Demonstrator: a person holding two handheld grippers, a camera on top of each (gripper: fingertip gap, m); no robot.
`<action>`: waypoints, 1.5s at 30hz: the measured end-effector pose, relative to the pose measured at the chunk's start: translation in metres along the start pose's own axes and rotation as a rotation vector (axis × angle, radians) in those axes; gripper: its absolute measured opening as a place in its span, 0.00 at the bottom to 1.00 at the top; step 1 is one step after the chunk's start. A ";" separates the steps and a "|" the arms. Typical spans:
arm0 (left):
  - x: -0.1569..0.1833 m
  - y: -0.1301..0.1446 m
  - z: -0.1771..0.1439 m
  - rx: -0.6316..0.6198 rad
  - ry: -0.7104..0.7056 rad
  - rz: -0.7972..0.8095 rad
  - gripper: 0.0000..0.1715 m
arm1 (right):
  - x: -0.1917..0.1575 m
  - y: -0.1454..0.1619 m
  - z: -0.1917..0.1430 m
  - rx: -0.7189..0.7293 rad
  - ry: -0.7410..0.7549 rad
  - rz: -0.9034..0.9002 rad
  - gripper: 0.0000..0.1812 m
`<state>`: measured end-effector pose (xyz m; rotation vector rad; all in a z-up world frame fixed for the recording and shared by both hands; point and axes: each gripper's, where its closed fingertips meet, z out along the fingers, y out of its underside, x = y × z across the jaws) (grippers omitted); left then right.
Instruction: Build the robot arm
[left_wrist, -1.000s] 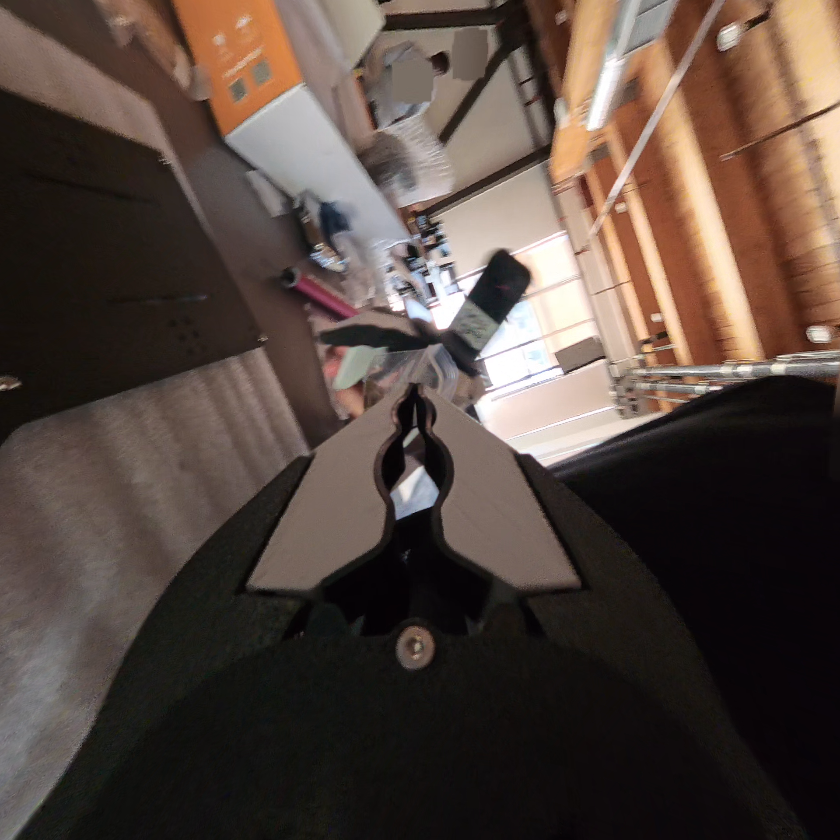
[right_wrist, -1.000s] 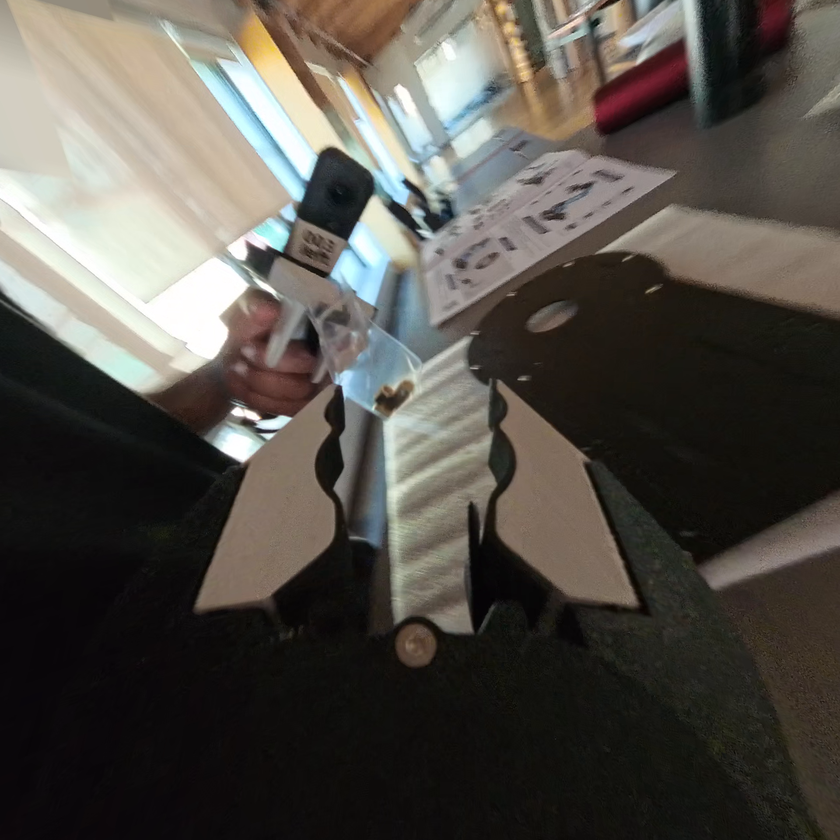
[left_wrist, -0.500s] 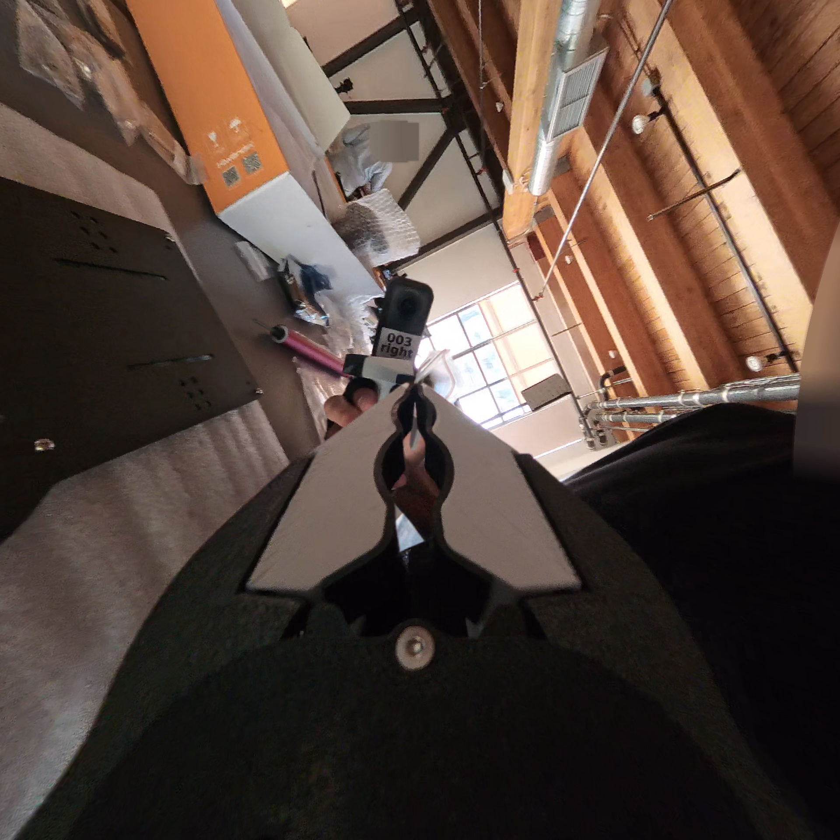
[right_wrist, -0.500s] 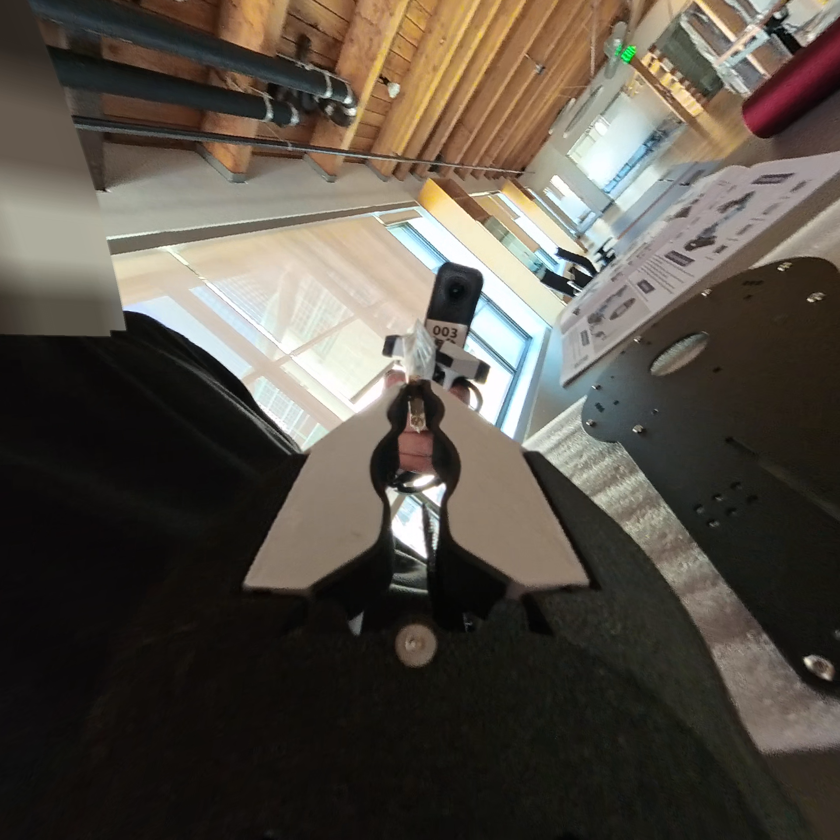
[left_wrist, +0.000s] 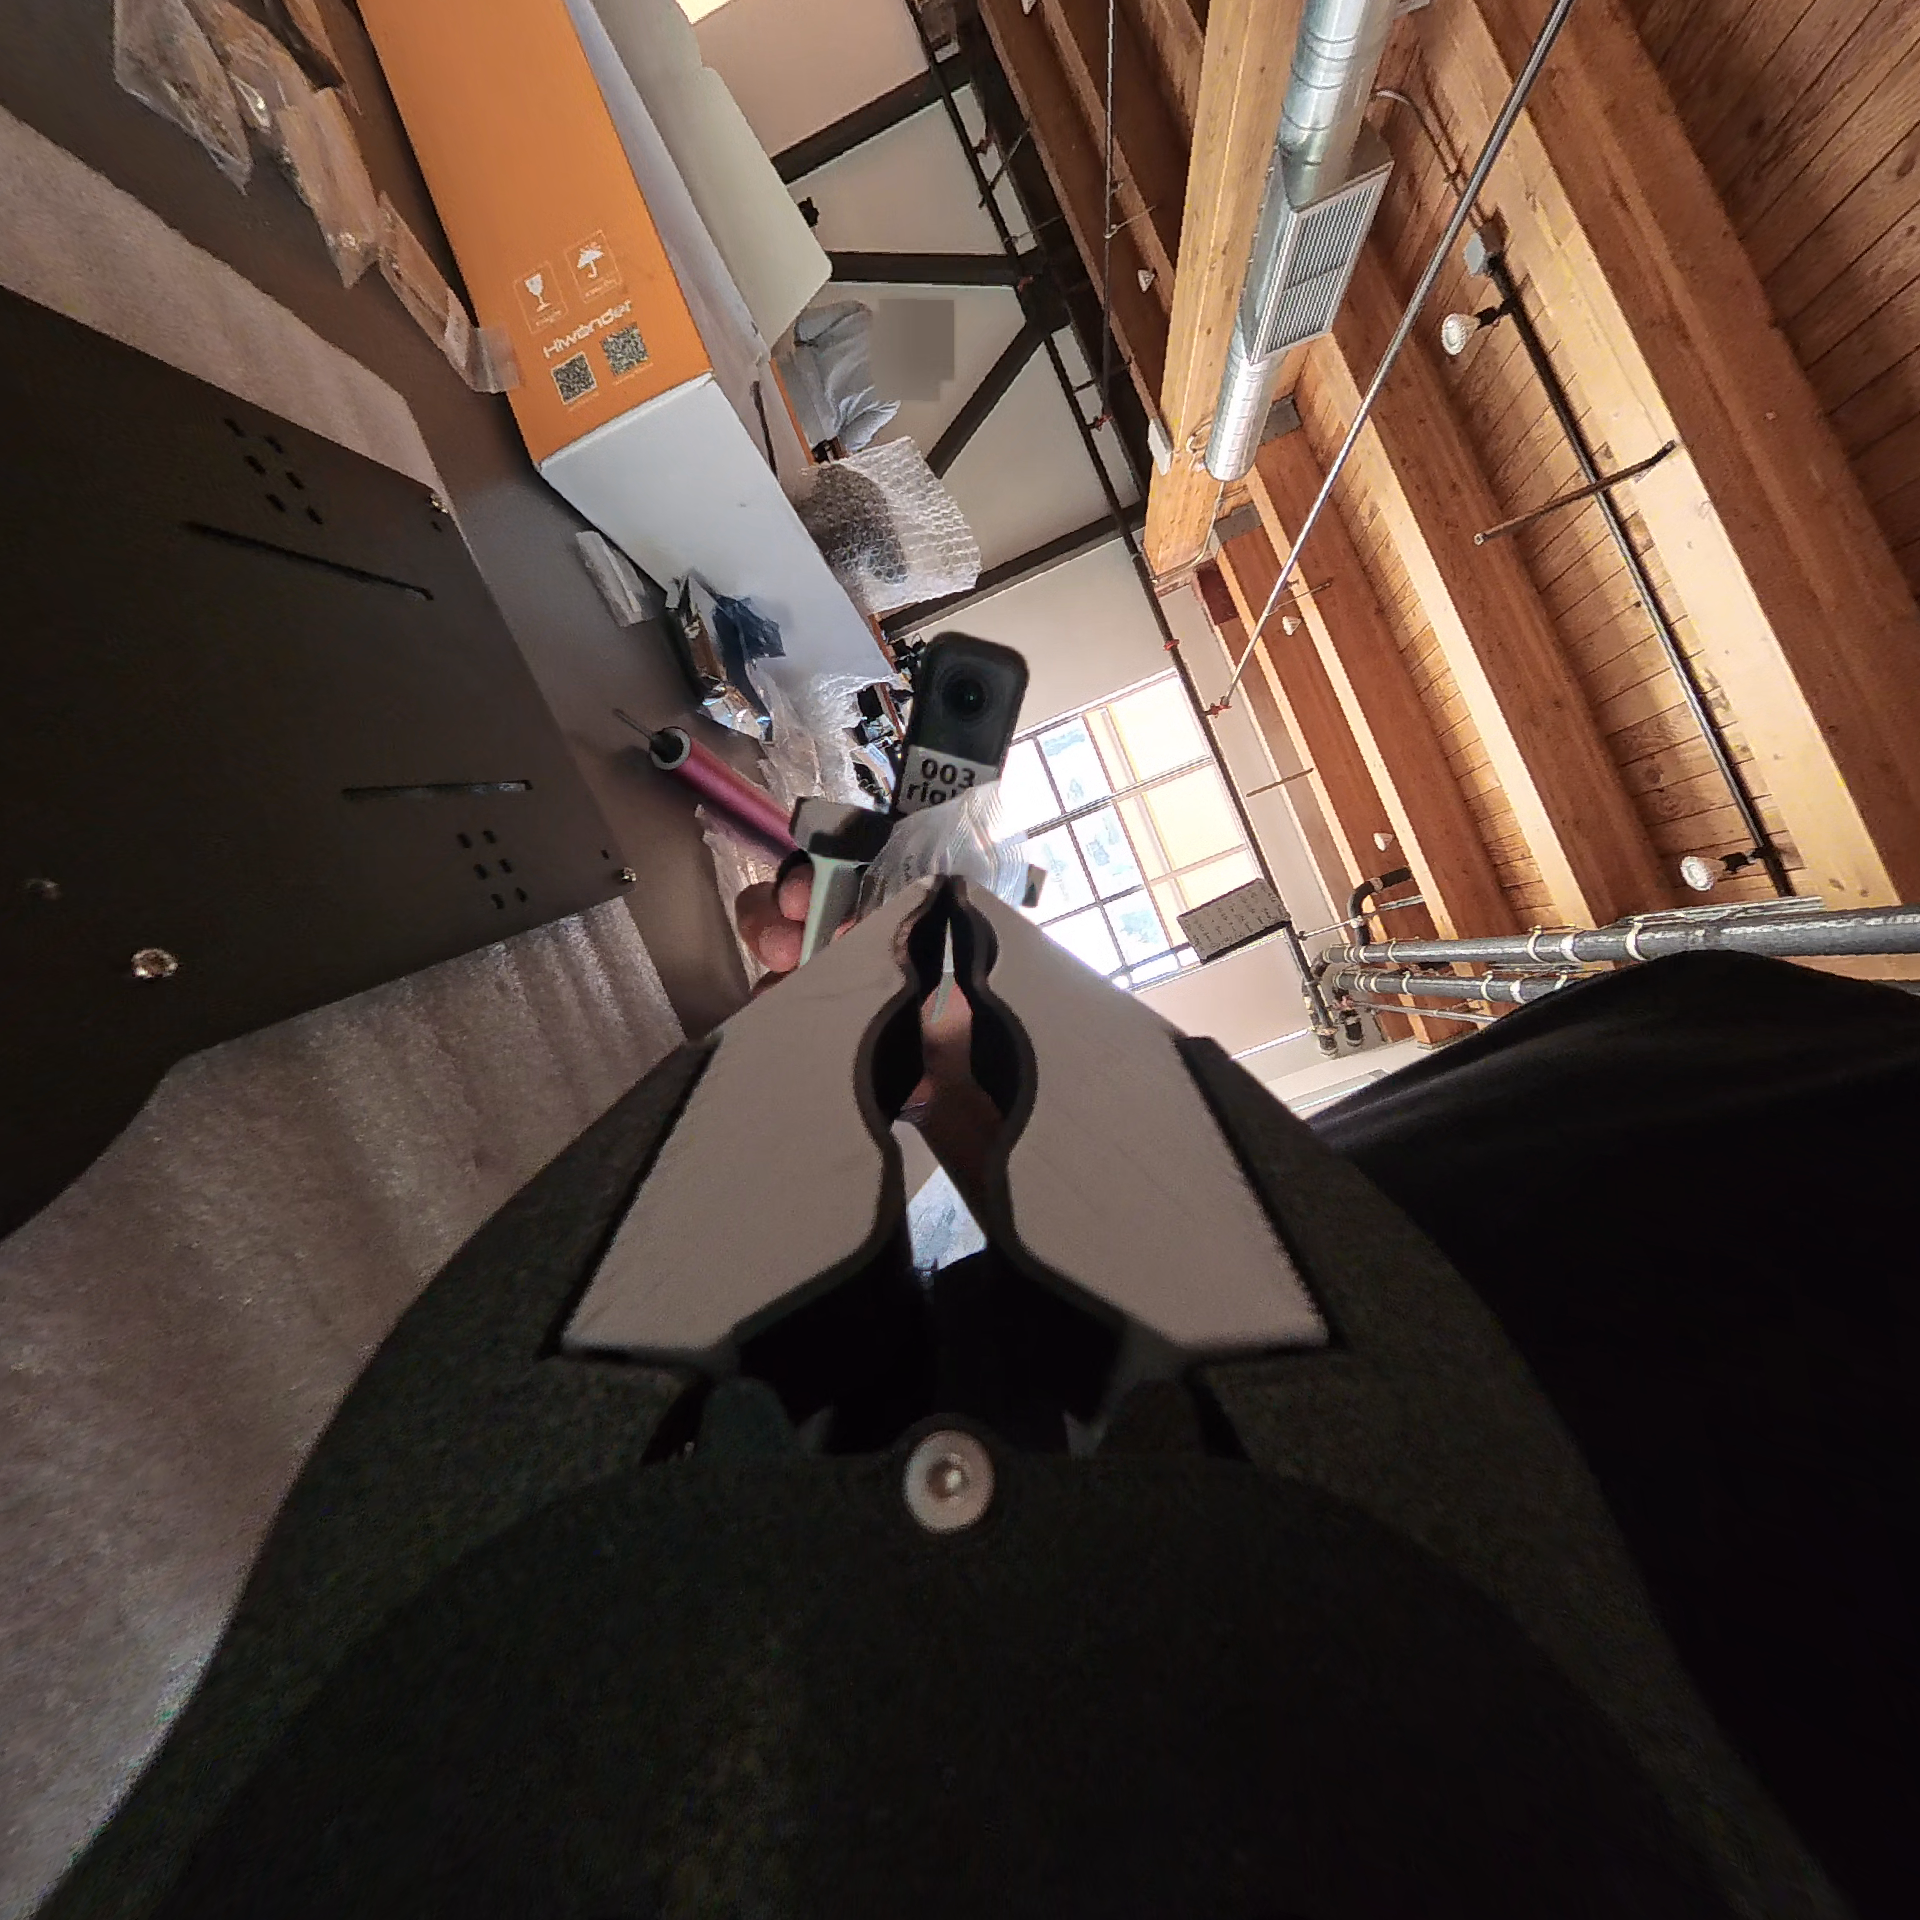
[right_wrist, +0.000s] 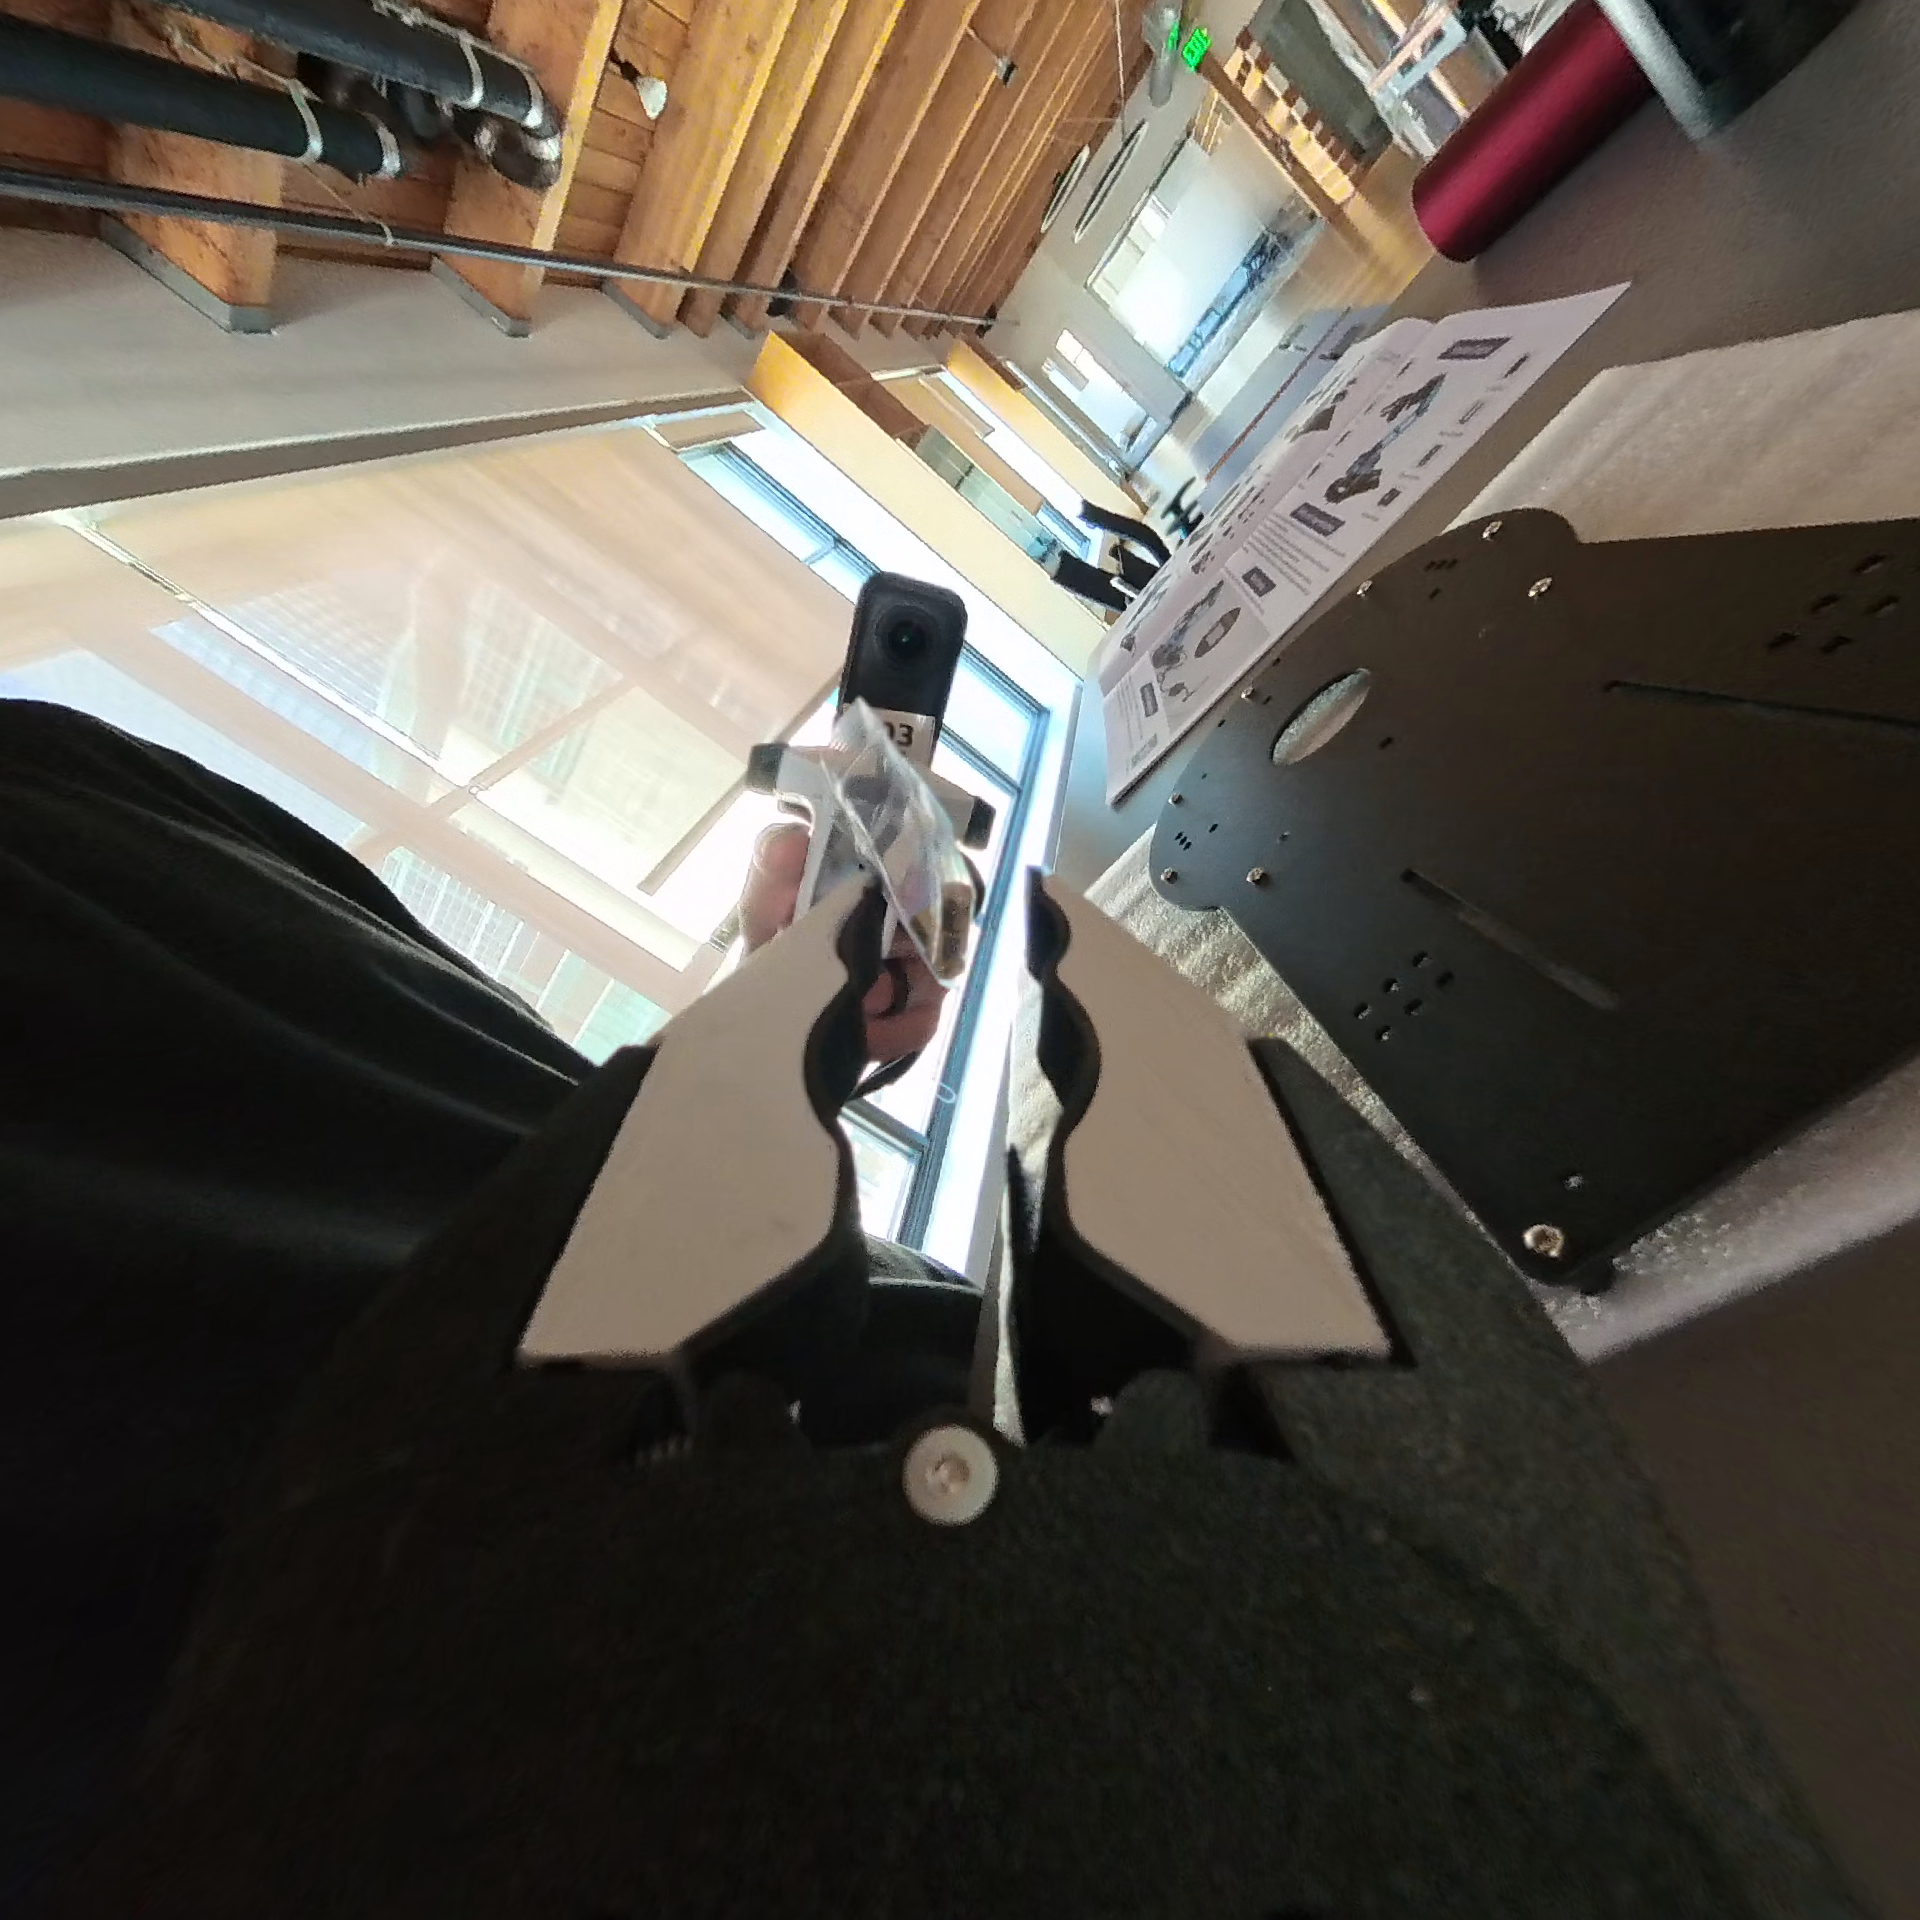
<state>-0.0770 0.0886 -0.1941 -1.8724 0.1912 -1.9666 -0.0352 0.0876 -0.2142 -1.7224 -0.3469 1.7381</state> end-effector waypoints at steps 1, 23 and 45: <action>0.002 0.000 0.001 0.000 0.009 -0.004 0.00 | -0.001 -0.001 0.001 0.008 -0.014 0.012 0.13; -0.088 0.046 -0.003 -0.207 -0.570 0.375 0.12 | 0.039 0.025 -0.024 -0.653 0.441 -0.274 0.00; -0.050 0.031 0.029 -0.288 -0.250 0.618 0.00 | 0.036 0.013 -0.028 -0.555 0.277 -0.381 0.10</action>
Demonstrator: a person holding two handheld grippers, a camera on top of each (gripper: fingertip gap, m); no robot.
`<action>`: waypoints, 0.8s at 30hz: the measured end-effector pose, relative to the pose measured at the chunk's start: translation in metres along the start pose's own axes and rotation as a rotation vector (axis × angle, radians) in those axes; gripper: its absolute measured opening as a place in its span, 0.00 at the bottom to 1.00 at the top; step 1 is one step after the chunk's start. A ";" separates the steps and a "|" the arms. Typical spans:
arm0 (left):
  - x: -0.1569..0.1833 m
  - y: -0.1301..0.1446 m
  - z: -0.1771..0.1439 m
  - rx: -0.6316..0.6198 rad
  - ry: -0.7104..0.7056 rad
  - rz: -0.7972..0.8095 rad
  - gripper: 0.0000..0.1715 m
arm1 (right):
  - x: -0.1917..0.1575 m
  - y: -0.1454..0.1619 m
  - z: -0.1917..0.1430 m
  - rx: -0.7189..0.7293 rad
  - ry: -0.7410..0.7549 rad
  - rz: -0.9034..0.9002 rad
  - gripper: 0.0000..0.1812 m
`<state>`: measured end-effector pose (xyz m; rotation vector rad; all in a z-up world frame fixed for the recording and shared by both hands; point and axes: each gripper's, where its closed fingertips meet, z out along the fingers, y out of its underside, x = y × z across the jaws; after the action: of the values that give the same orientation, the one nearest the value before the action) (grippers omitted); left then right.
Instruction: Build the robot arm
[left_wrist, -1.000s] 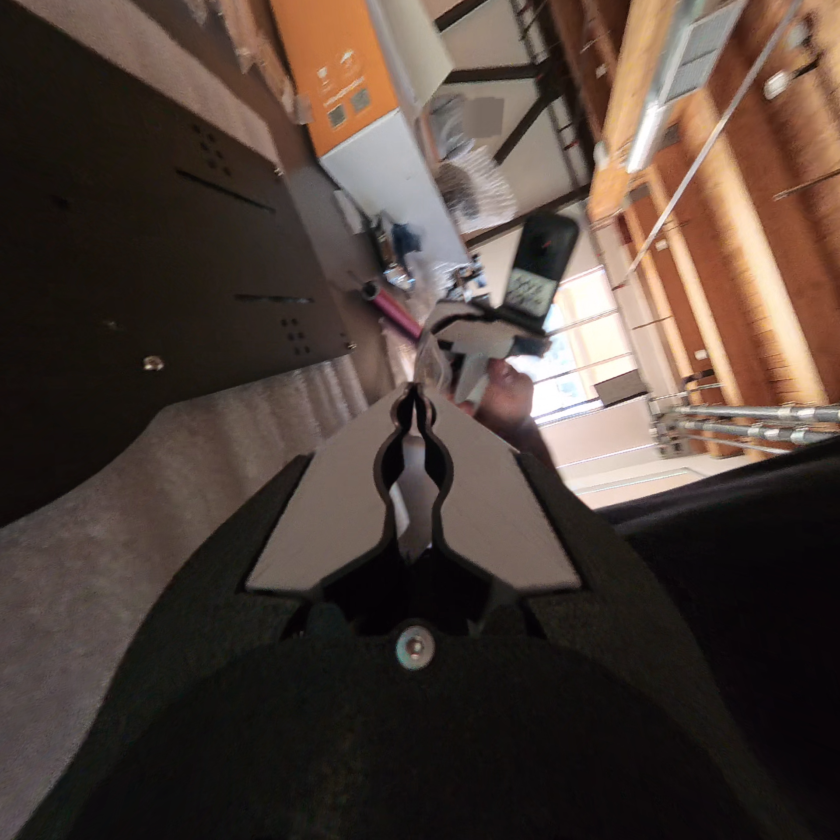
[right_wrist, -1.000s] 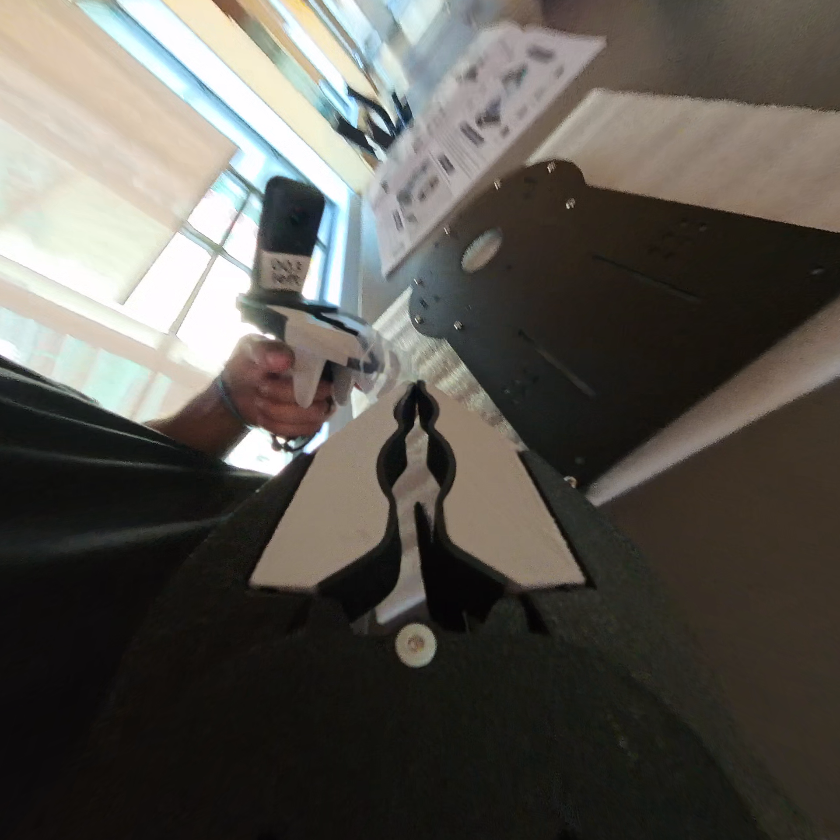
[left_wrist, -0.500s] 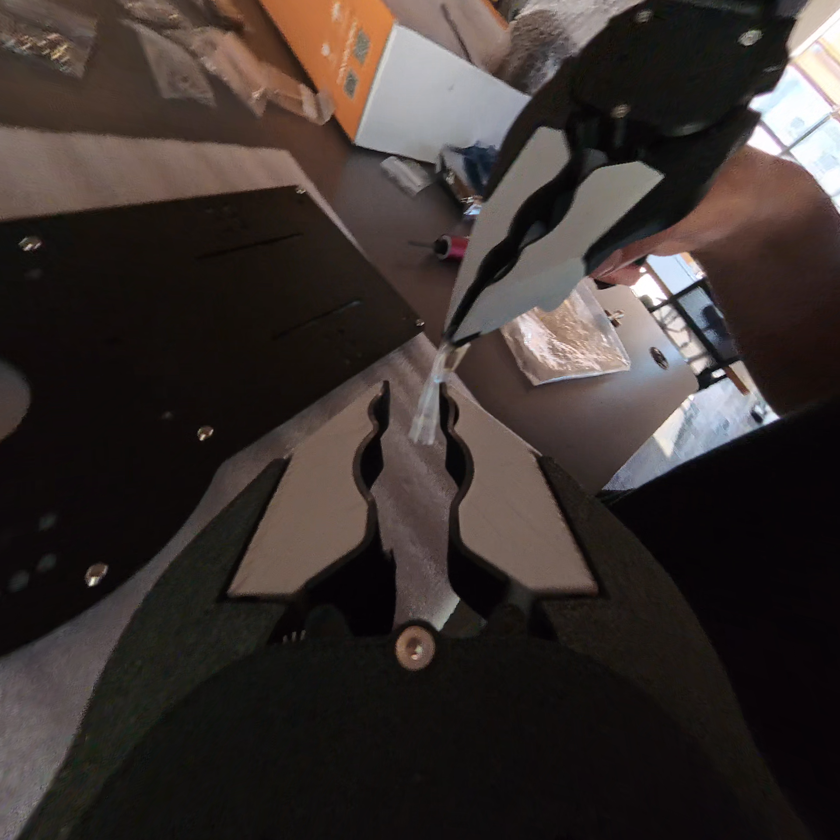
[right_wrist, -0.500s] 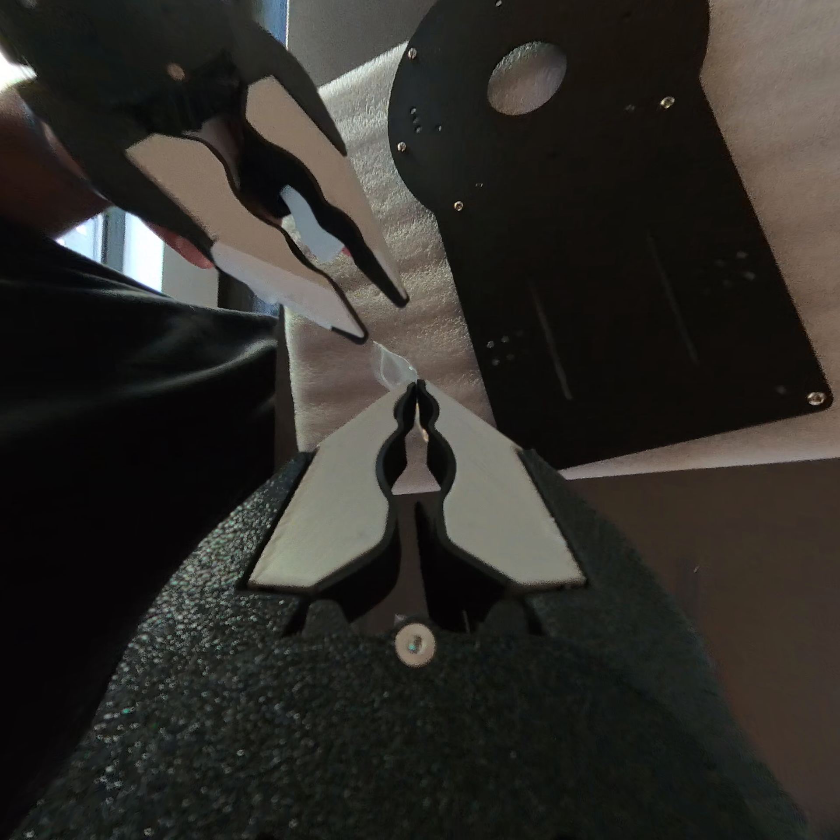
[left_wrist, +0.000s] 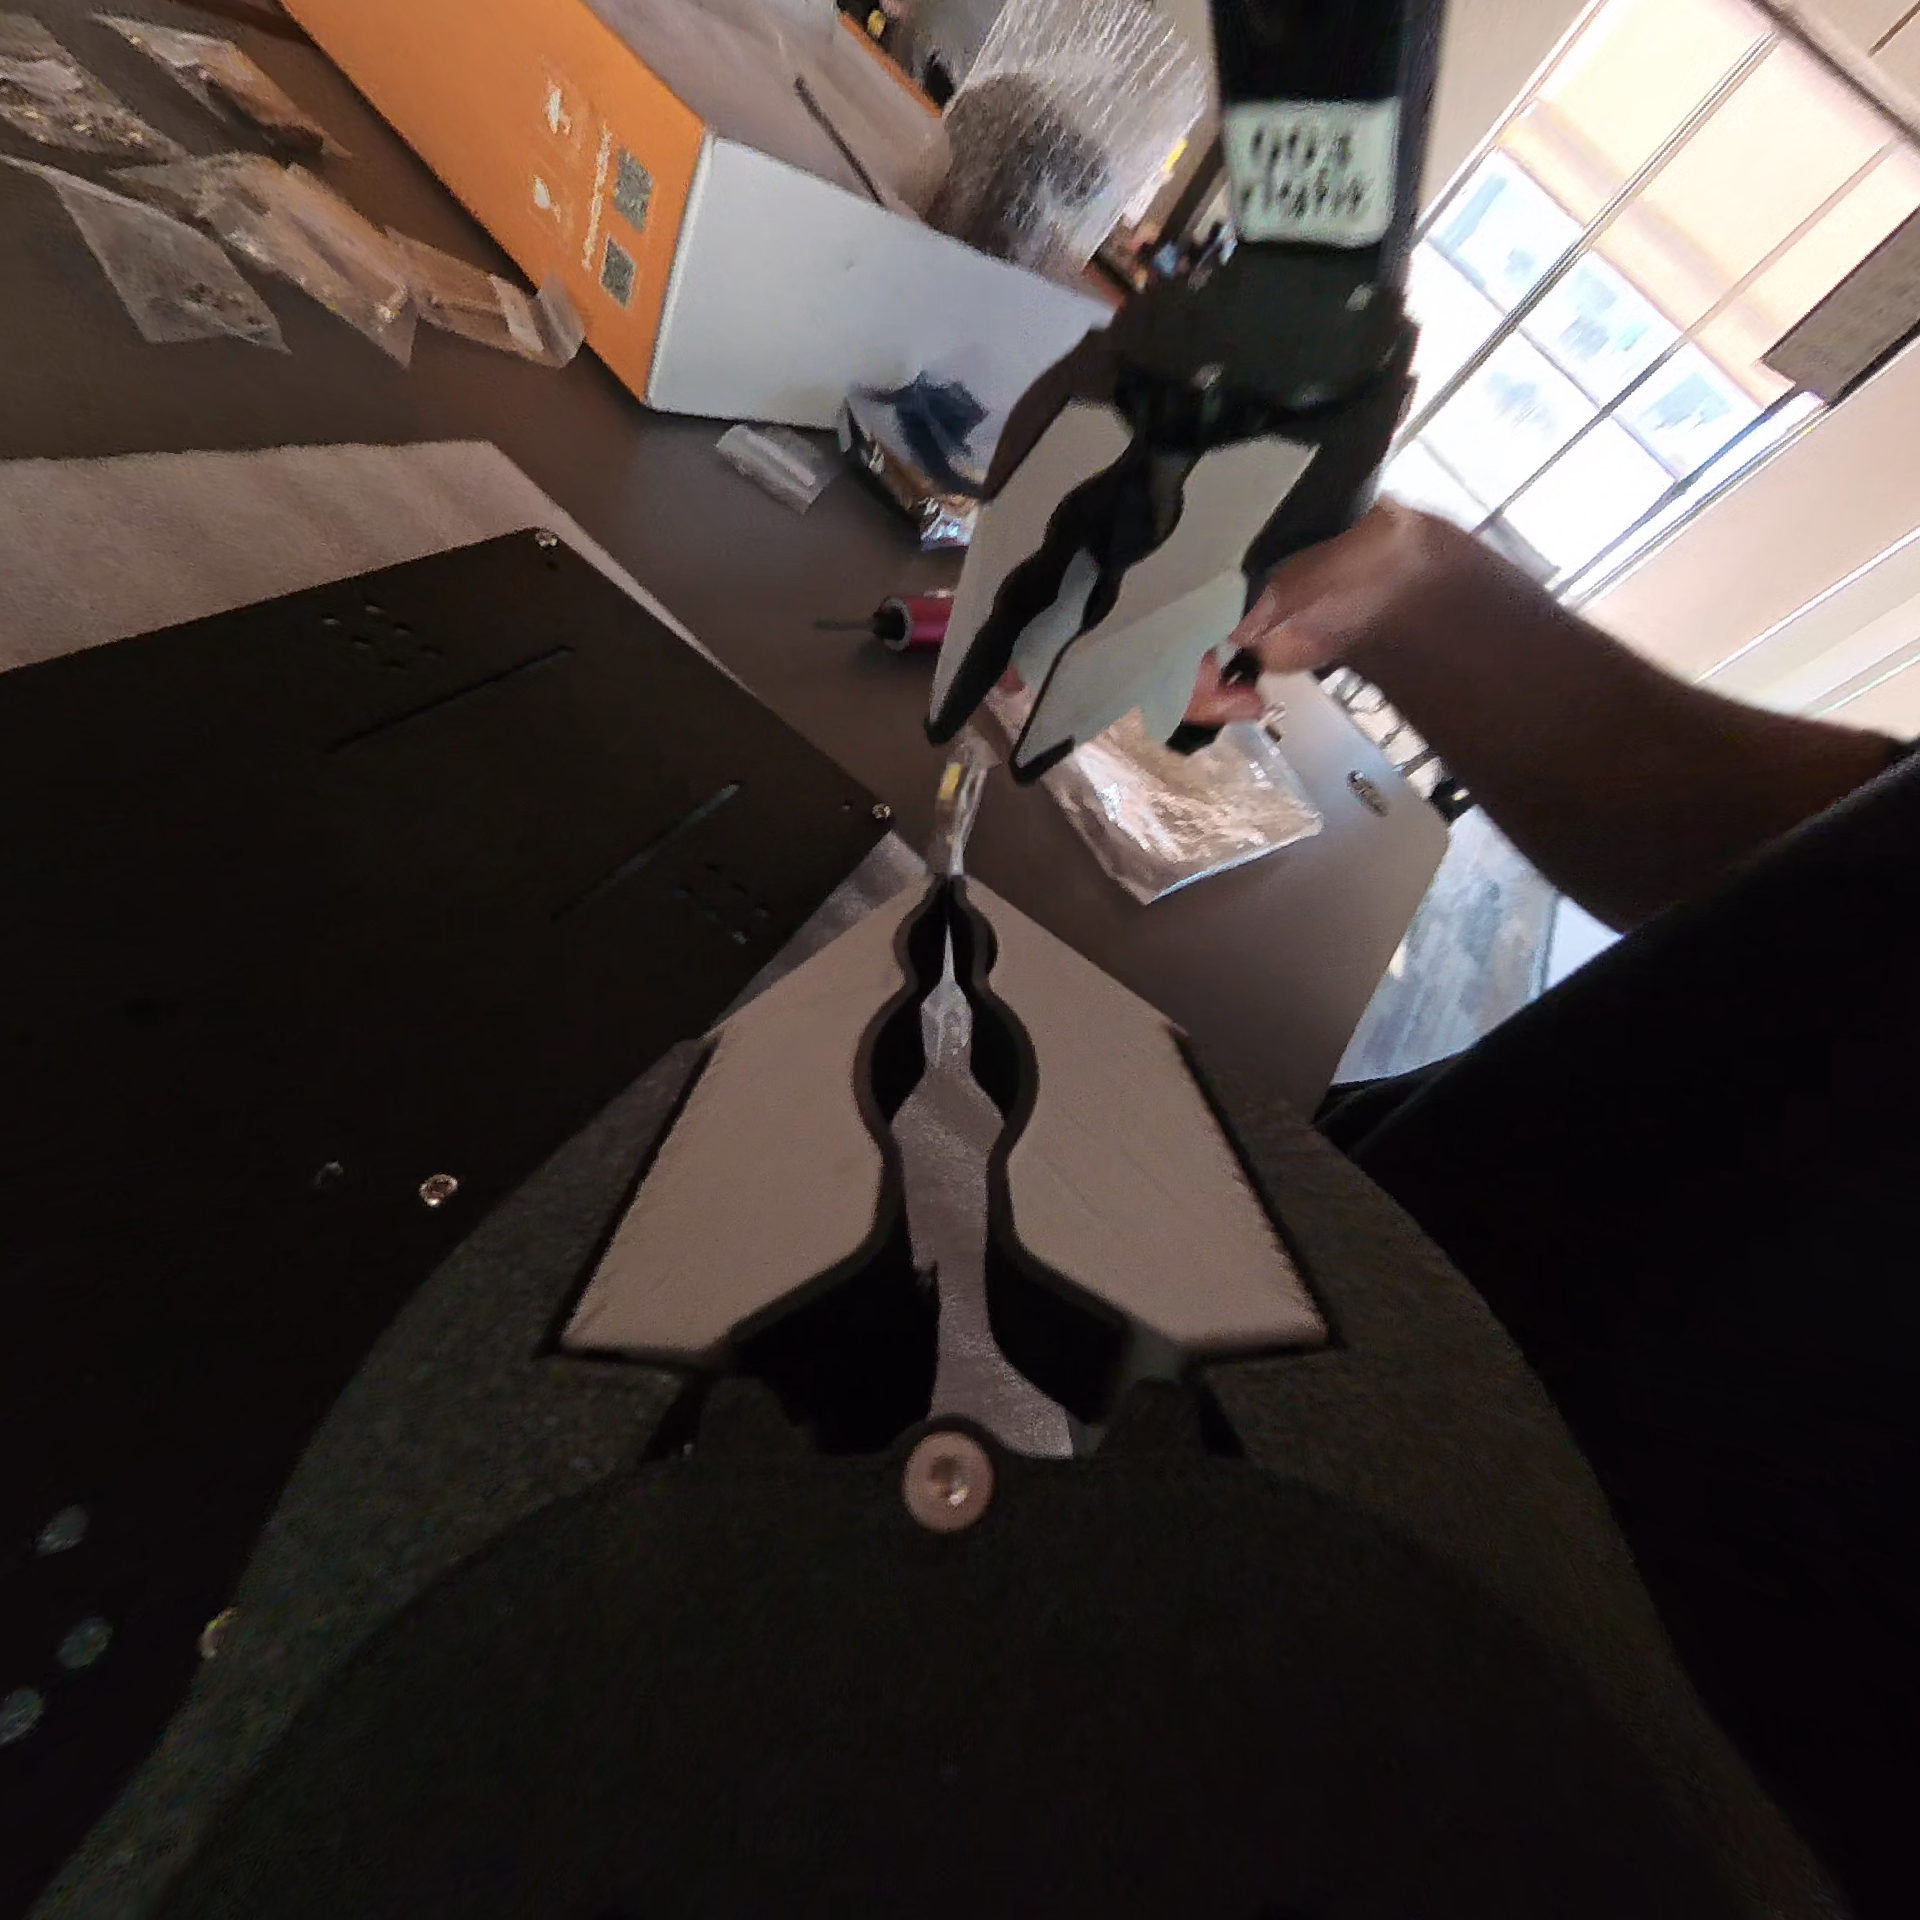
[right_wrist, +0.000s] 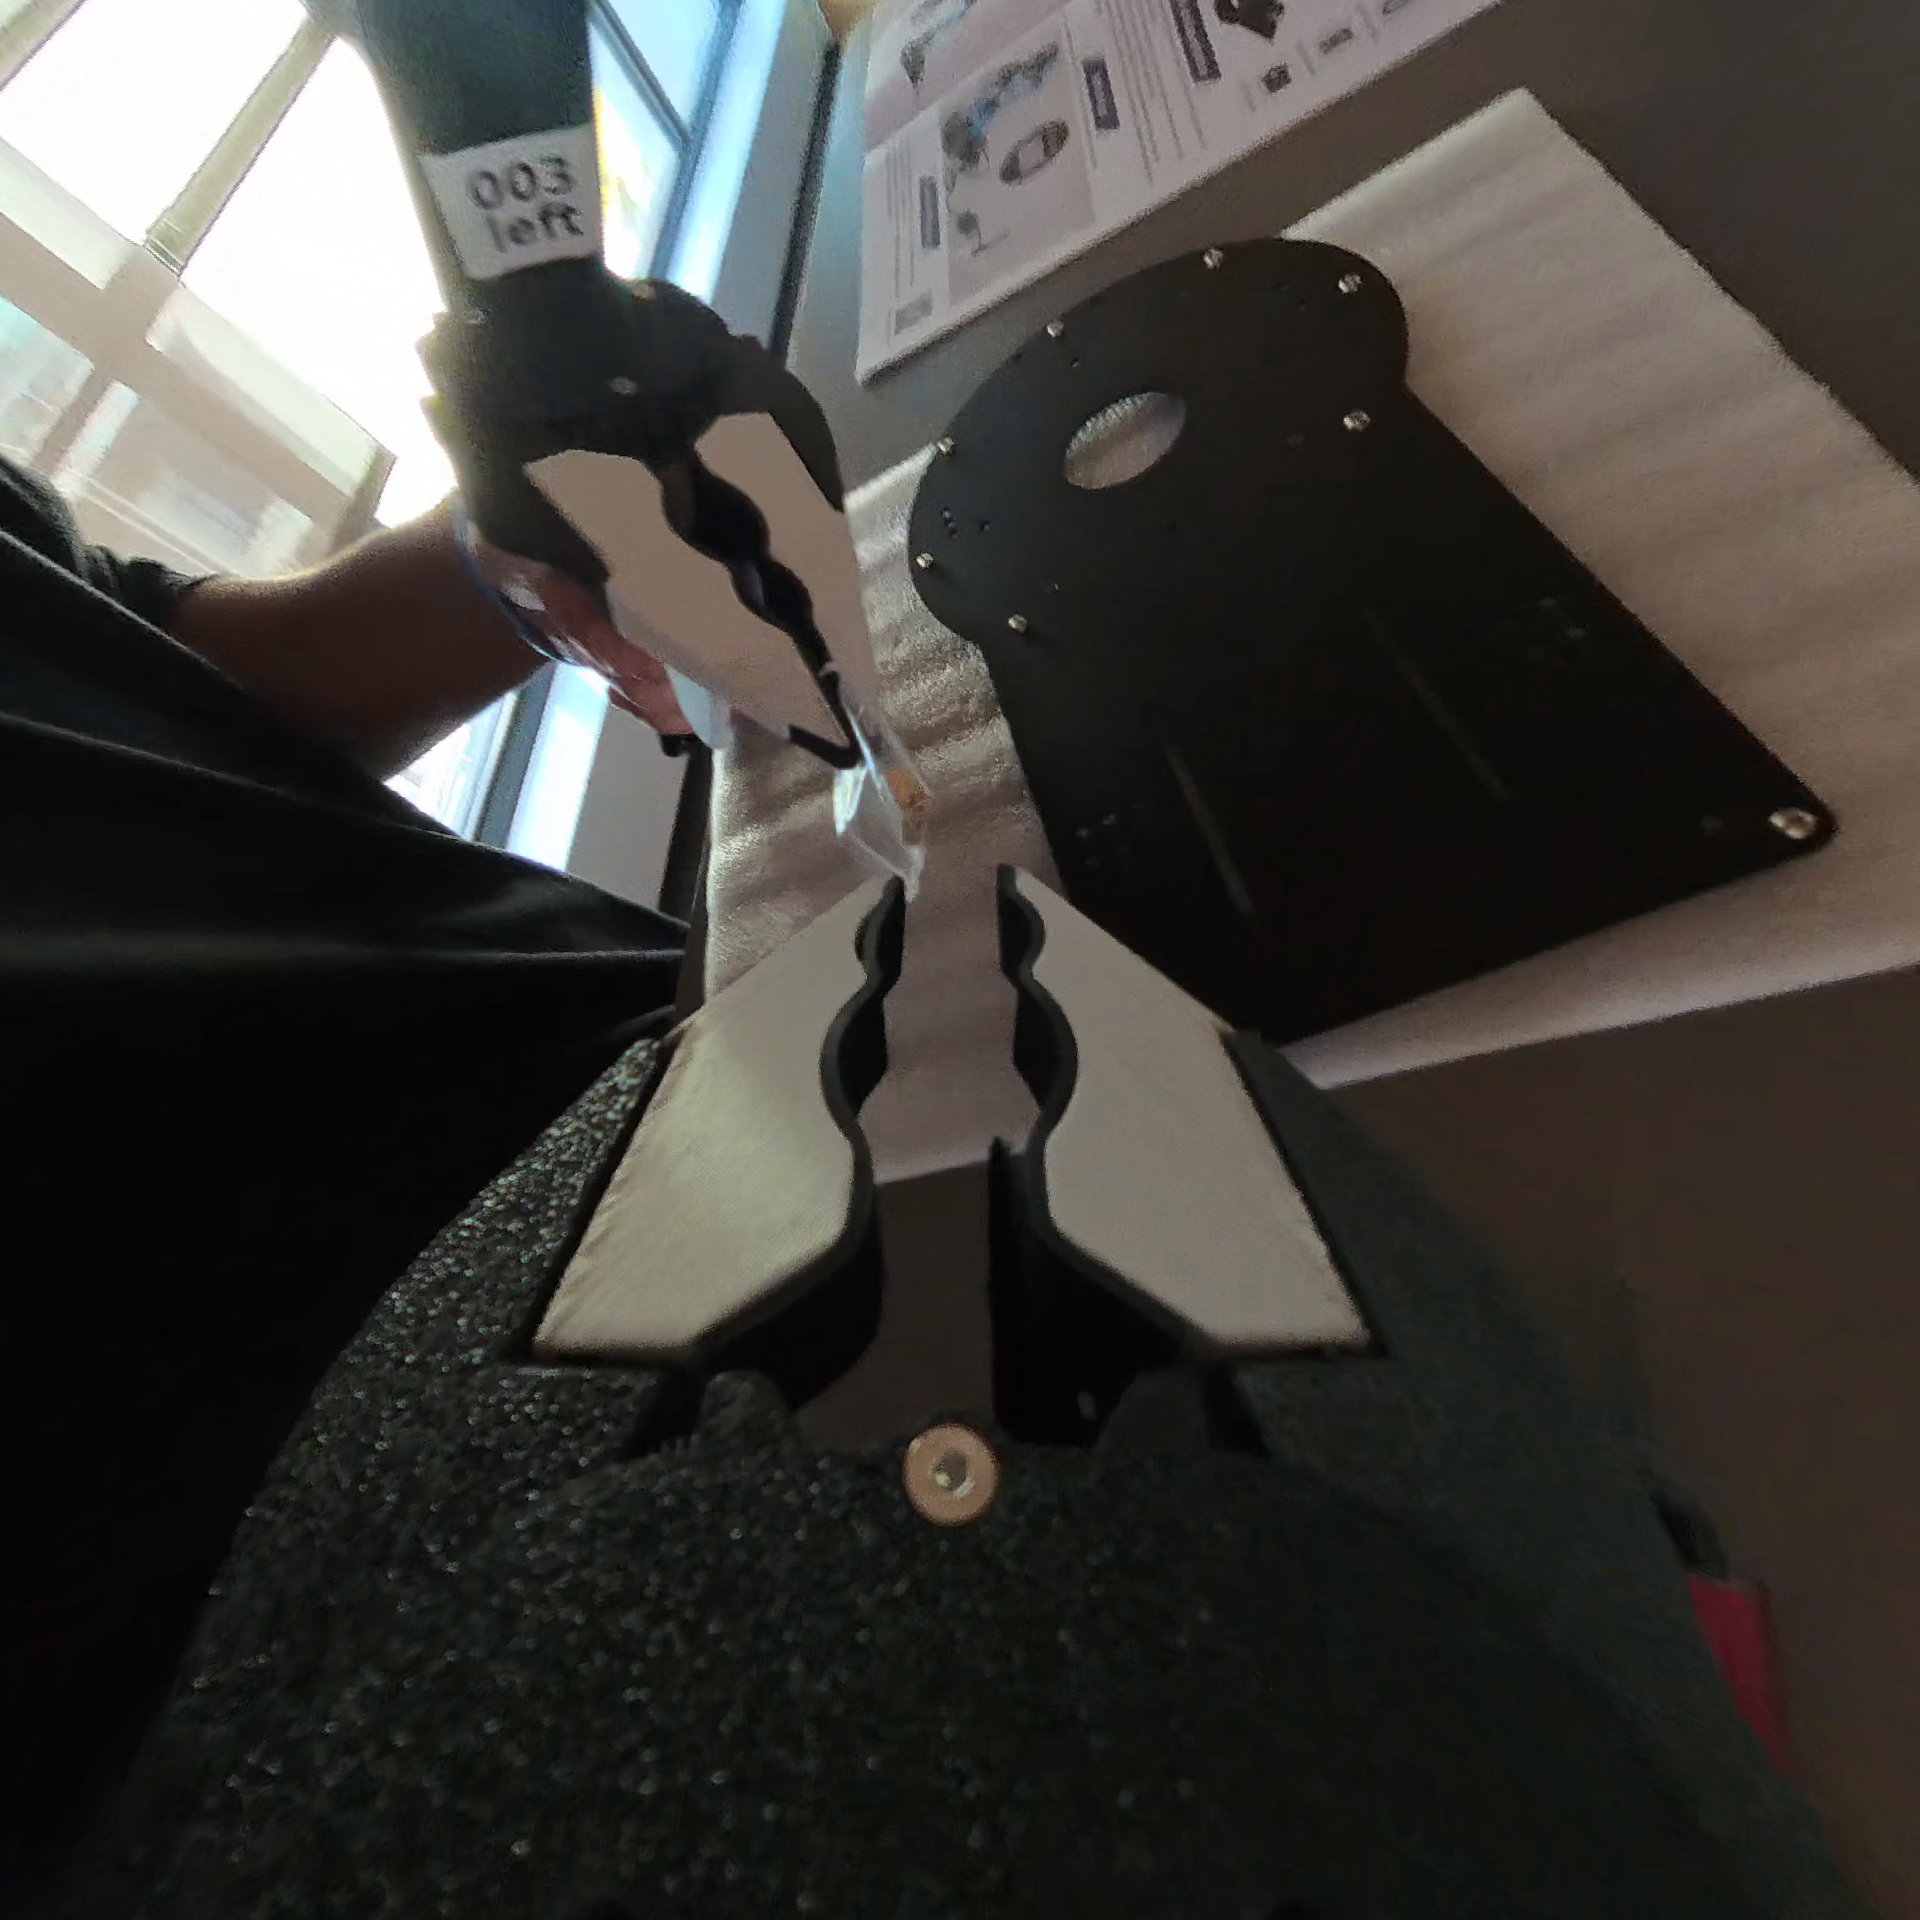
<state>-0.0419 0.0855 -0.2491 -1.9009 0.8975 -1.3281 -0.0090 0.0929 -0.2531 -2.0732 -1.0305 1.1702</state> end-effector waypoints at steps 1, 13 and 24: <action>0.002 -0.003 -0.002 0.018 0.024 -0.018 0.00 | -0.004 -0.003 0.002 0.030 -0.021 -0.008 0.10; -0.001 -0.005 0.002 0.033 0.019 -0.074 0.00 | -0.022 -0.019 0.019 0.120 -0.140 -0.035 0.00; -0.010 -0.015 -0.008 0.049 -0.038 -0.065 0.00 | -0.006 -0.025 0.013 0.150 -0.030 -0.023 0.00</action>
<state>-0.0496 0.1009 -0.2401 -1.9256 0.7834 -1.3351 -0.0313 0.1031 -0.2371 -1.9283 -0.9477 1.2317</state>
